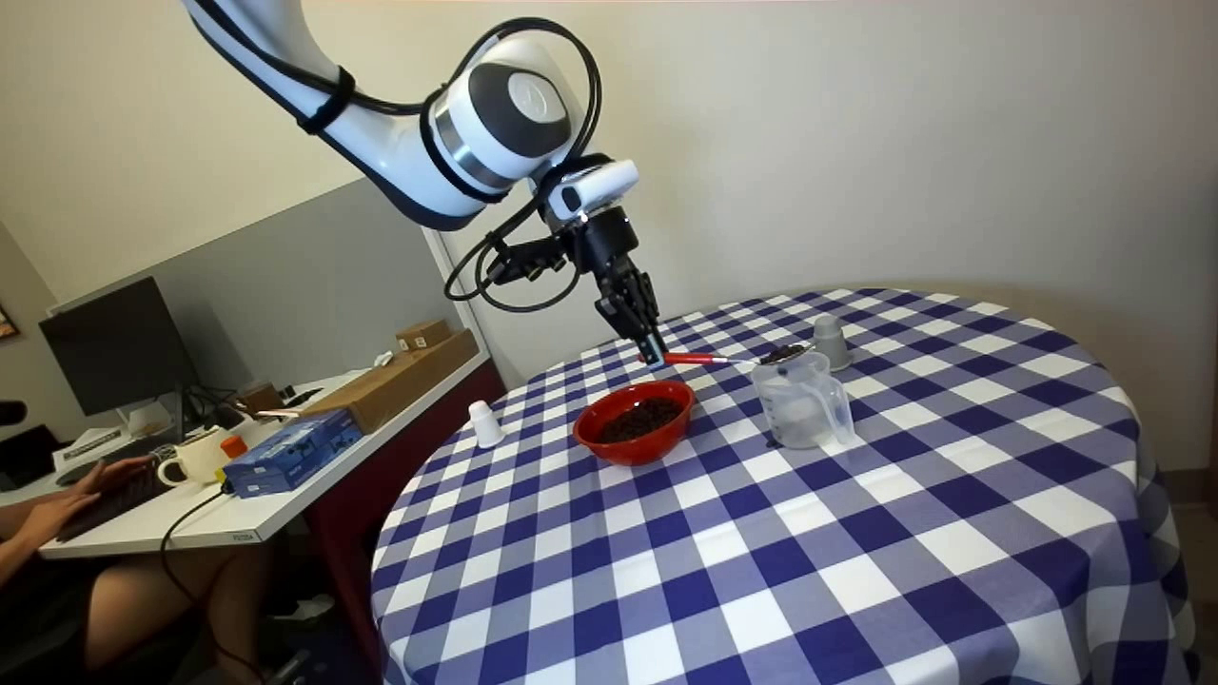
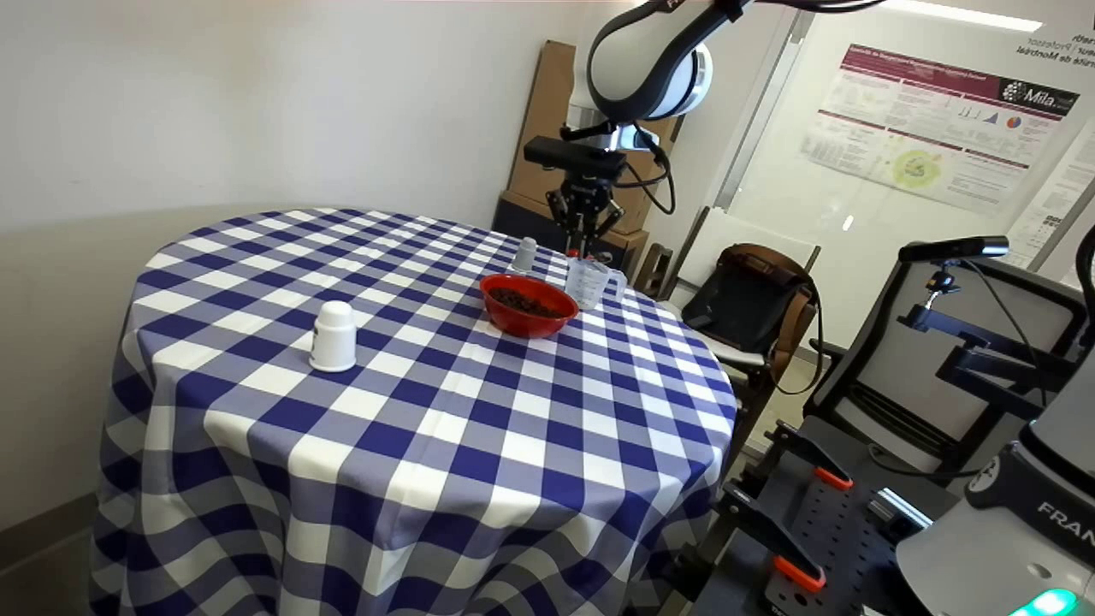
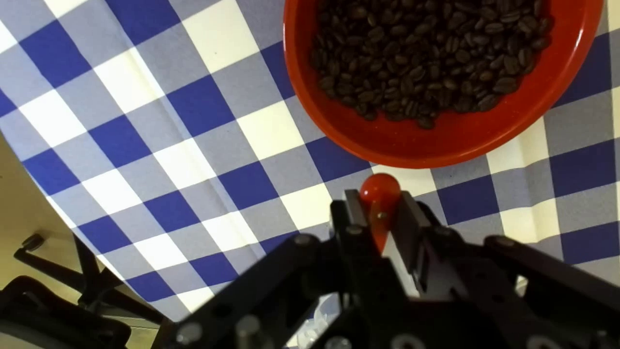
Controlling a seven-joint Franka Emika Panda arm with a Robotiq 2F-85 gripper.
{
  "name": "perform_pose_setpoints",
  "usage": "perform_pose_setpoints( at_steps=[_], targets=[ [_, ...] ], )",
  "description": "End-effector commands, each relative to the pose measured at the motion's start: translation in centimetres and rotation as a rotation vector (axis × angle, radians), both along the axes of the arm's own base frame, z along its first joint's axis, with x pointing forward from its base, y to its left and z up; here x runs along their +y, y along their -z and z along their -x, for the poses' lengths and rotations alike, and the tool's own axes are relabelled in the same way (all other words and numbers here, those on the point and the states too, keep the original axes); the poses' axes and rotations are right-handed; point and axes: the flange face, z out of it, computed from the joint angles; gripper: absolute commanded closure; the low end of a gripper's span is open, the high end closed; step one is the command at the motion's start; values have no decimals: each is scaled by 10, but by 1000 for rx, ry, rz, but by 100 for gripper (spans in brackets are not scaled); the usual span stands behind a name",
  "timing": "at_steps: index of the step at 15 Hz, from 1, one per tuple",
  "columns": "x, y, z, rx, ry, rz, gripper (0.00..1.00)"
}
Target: Put a spoonful of the contents in the bowl in the jug
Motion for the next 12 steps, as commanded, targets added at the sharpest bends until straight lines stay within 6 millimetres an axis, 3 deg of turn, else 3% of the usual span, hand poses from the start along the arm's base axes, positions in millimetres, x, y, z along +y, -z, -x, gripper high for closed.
perform_pose_setpoints(
  at_steps=[1, 12],
  targets=[
    [7, 7, -22, 56, -40, 58, 91],
    [19, 19, -43, 167, -128, 182, 91]
  ],
)
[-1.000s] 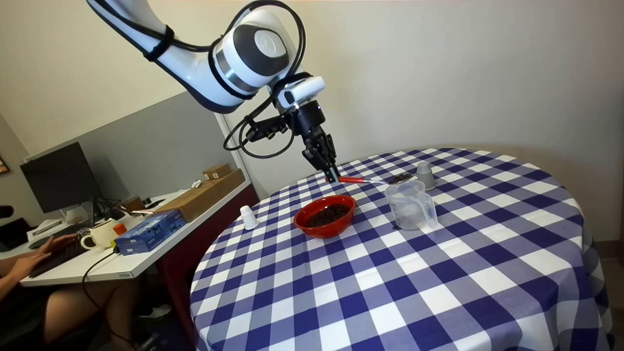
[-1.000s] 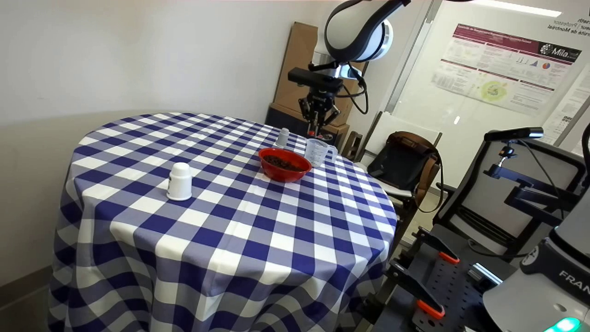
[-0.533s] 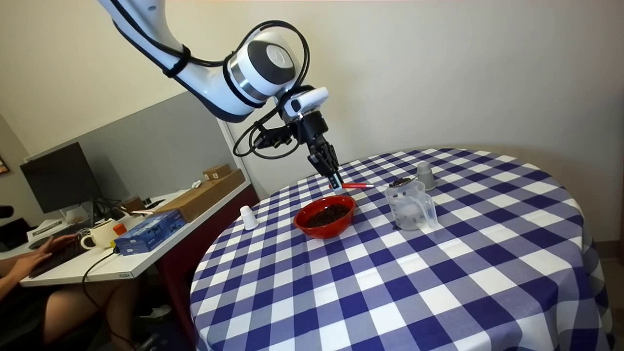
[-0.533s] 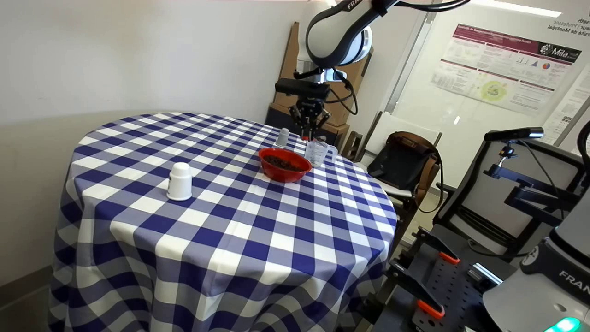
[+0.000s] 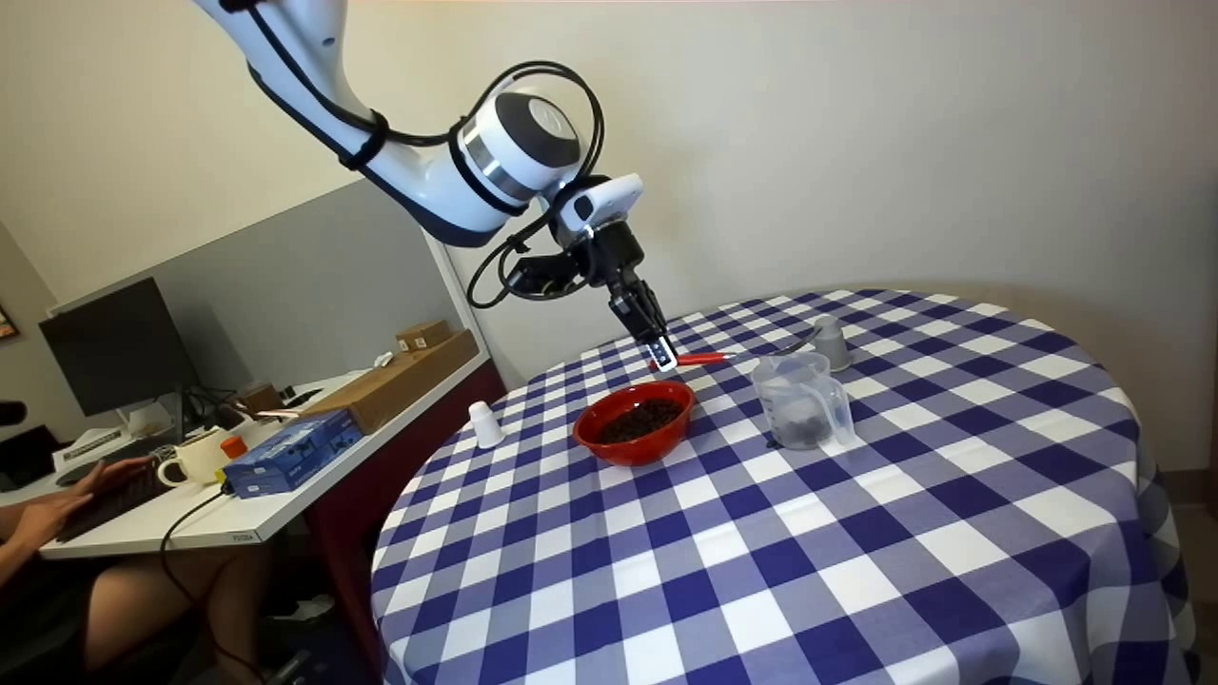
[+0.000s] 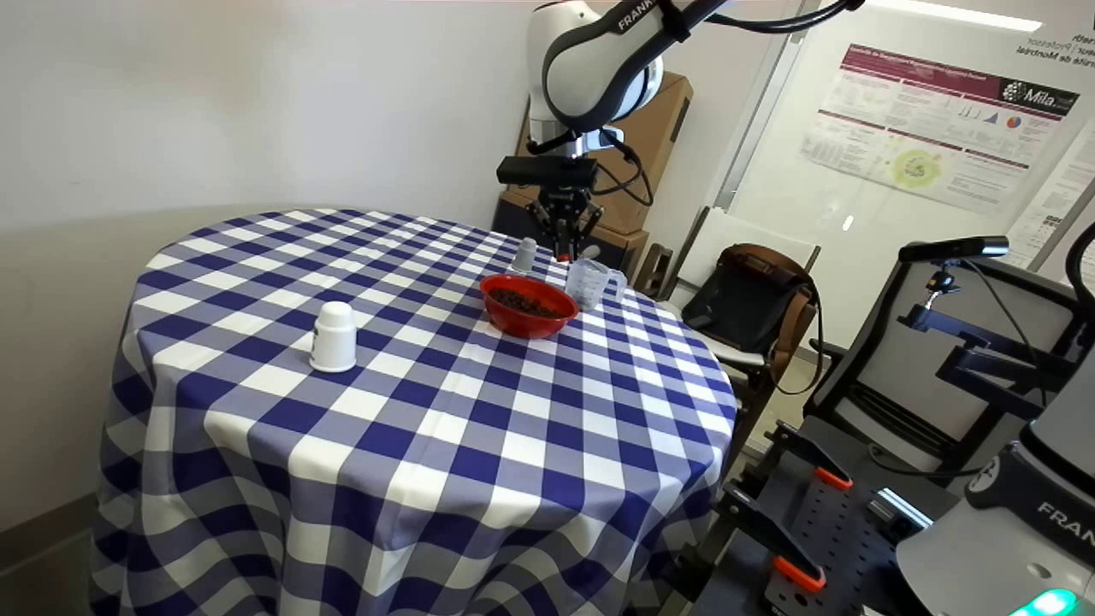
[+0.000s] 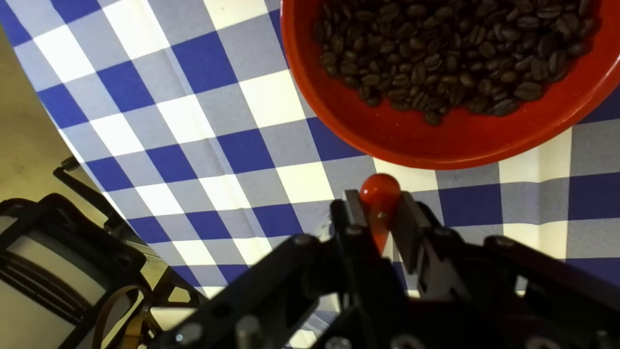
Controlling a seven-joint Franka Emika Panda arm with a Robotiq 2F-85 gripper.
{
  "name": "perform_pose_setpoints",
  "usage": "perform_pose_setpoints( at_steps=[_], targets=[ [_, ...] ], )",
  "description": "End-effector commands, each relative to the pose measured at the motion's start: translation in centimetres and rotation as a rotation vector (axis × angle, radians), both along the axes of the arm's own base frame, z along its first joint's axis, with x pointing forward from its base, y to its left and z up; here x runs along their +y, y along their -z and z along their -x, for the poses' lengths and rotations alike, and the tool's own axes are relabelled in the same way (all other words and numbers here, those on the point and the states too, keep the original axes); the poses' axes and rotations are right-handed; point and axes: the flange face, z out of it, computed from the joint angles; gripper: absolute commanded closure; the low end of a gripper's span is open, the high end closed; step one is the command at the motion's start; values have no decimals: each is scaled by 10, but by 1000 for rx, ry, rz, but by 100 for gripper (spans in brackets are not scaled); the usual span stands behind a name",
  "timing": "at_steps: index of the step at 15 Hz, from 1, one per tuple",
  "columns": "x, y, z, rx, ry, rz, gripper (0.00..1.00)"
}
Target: Put a spoonful of the contents in the bowl in the jug
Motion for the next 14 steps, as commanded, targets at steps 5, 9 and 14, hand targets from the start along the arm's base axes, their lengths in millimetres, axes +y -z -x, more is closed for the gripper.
perform_pose_setpoints(
  at_steps=[5, 9, 14],
  targets=[
    [3, -2, -3, 70, -69, 73, 91],
    [7, -1, 5, 108, -113, 106, 91],
    [15, -4, 14, 123, -157, 125, 91]
  ],
)
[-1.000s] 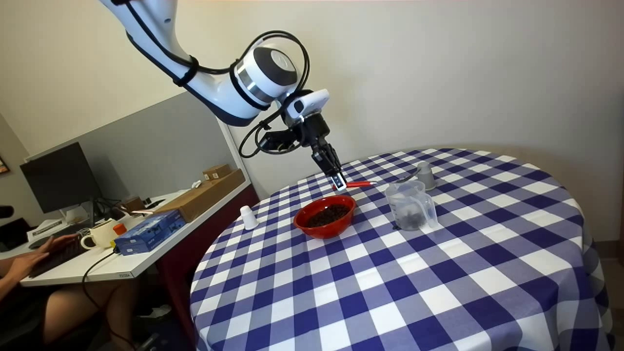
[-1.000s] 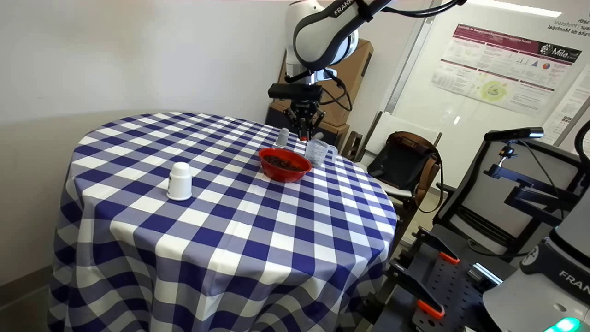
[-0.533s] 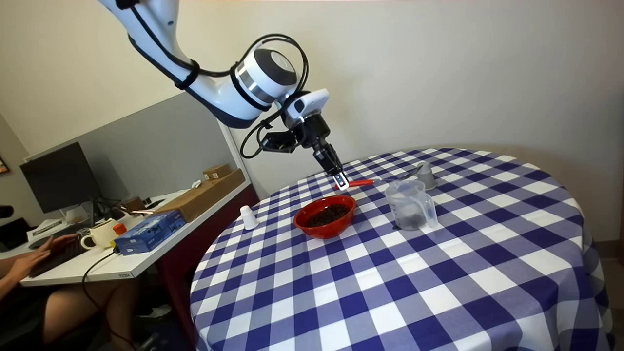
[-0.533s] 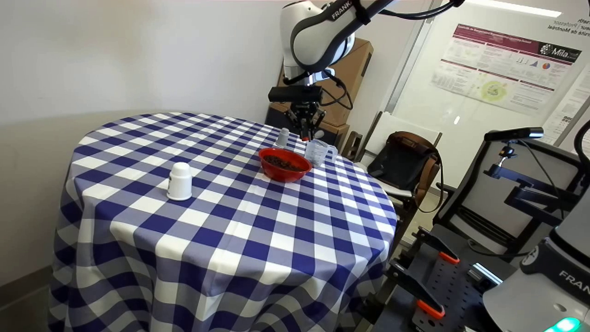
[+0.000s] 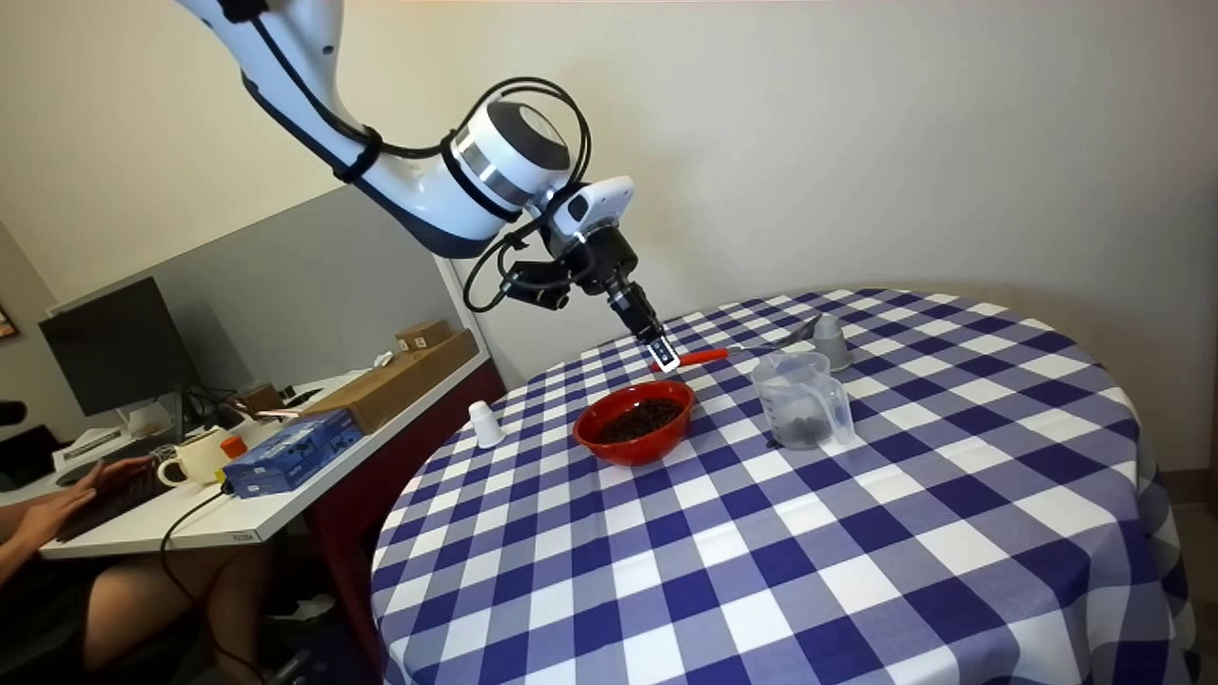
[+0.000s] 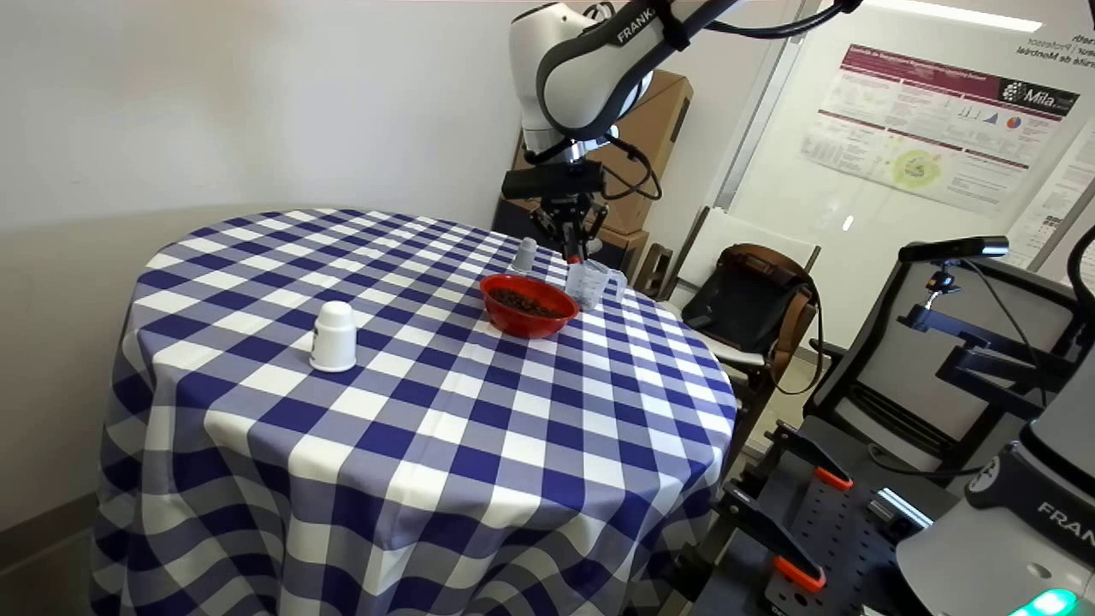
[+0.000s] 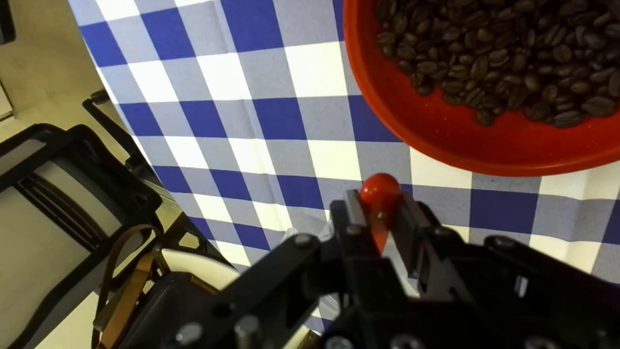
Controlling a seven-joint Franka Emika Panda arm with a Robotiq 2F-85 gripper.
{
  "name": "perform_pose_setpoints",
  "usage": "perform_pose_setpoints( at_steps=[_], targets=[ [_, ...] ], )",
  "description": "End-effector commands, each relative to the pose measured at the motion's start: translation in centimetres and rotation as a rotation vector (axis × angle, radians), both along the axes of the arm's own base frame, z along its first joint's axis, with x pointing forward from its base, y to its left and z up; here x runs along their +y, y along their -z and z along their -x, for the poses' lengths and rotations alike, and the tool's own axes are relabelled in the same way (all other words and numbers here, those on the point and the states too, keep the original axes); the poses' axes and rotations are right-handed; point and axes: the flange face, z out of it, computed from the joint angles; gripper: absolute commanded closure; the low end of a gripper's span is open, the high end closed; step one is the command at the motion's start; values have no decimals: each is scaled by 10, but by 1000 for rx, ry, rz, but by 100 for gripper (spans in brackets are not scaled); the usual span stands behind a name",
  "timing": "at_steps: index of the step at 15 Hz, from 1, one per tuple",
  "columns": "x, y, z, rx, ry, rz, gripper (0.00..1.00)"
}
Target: Put a spoonful of the contents in the bowl in the jug
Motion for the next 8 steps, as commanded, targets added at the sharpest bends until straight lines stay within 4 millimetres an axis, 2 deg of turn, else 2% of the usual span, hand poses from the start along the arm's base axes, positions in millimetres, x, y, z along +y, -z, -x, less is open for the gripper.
perform_pose_setpoints(
  at_steps=[1, 5, 8],
  targets=[
    [9, -13, 10, 21, -50, 11, 91],
    [34, -46, 13, -37, -93, -11, 91],
    [66, -89, 18, -100, -154, -47, 91]
  ],
)
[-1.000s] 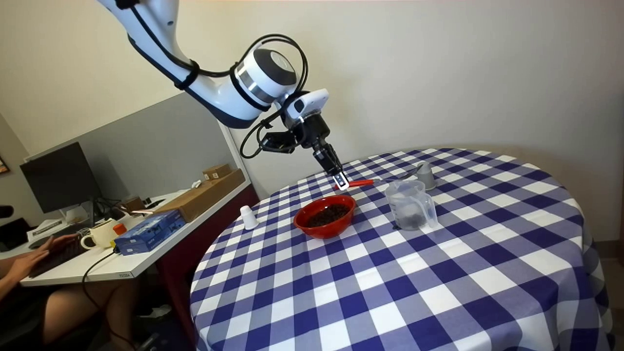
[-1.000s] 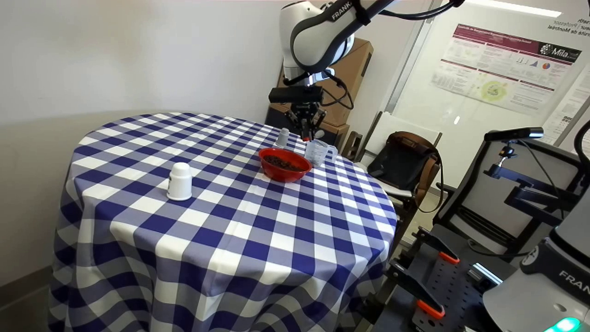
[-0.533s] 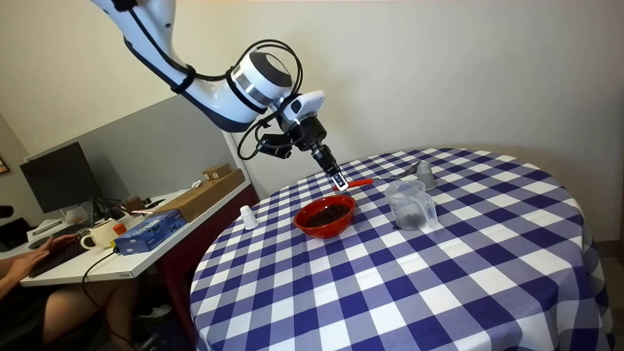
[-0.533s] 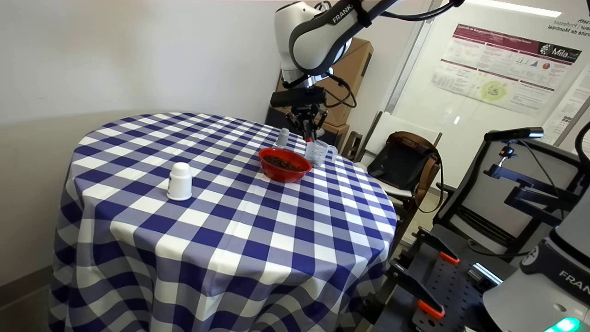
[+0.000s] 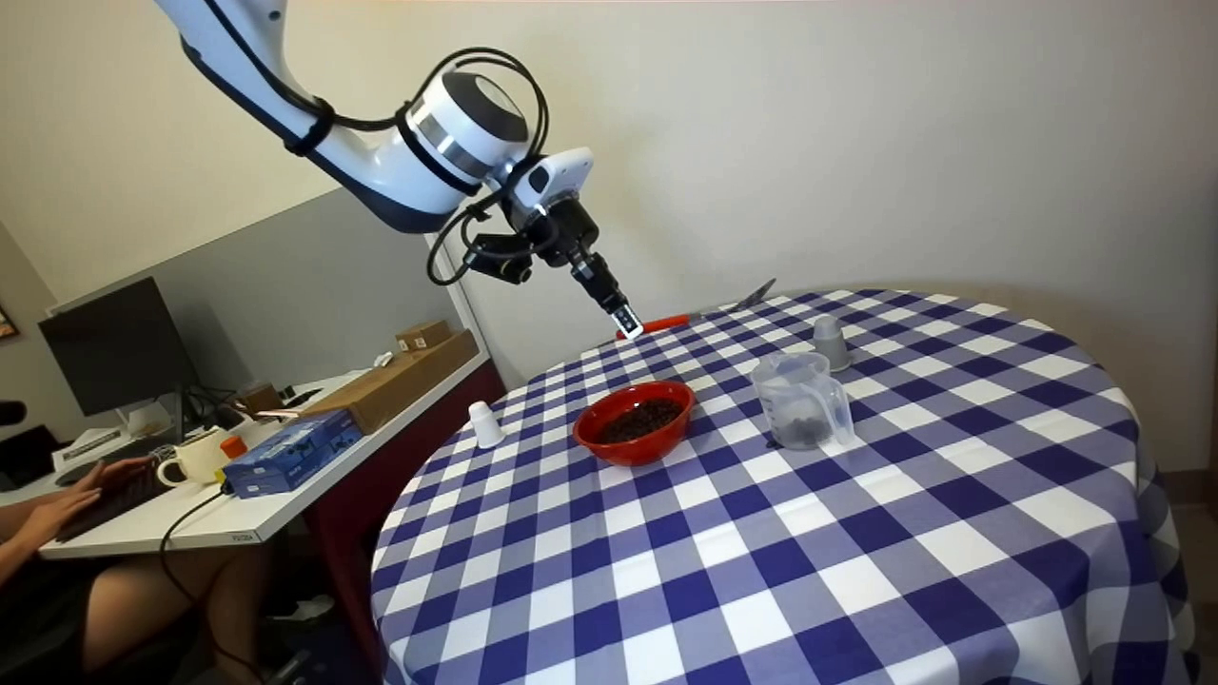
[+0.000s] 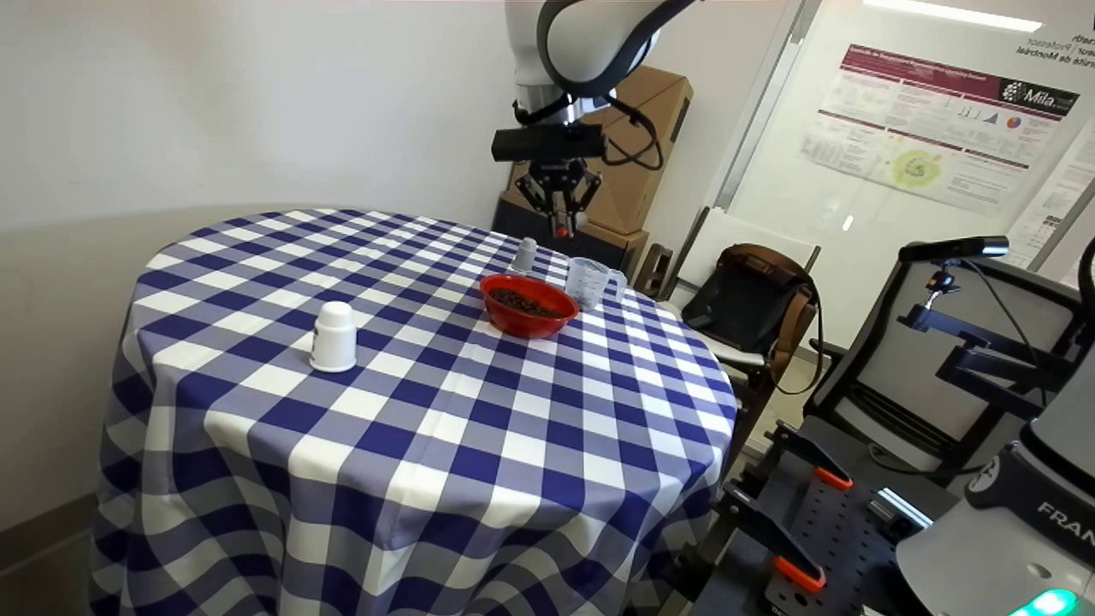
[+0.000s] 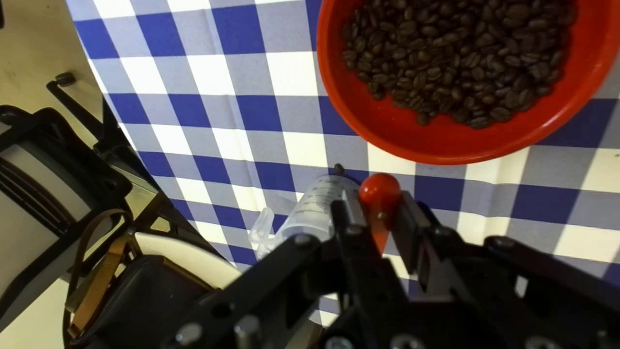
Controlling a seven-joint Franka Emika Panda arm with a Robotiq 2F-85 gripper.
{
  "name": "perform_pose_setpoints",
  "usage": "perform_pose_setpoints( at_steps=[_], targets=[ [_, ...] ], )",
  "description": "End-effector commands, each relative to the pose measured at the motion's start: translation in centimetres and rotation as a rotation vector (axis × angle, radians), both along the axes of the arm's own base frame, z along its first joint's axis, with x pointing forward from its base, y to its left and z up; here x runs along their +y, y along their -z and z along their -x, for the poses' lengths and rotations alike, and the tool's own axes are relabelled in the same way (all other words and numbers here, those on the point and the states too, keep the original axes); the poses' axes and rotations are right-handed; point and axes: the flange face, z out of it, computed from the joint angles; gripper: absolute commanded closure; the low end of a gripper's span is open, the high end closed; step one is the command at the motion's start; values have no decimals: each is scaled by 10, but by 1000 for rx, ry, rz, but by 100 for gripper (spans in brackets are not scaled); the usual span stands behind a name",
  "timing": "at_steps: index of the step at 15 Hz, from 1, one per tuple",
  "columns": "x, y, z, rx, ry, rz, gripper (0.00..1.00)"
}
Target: Put a spoonful of the contents in the bowl in the jug
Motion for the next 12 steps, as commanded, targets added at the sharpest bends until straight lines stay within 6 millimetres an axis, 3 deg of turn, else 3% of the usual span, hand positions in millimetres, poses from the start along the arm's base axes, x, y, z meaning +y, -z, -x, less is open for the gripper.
perform_pose_setpoints(
  at_steps=[1, 3, 5, 8, 12],
  targets=[
    [38, -53, 19, -54, -104, -42, 91],
    [66, -63, 32, -57, -166, -78, 91],
    [91, -59, 47, -33, -228, -117, 91],
    [121, -40, 66, 30, -319, -195, 91],
    [124, -4, 72, 125, -387, -304, 91]
  ],
)
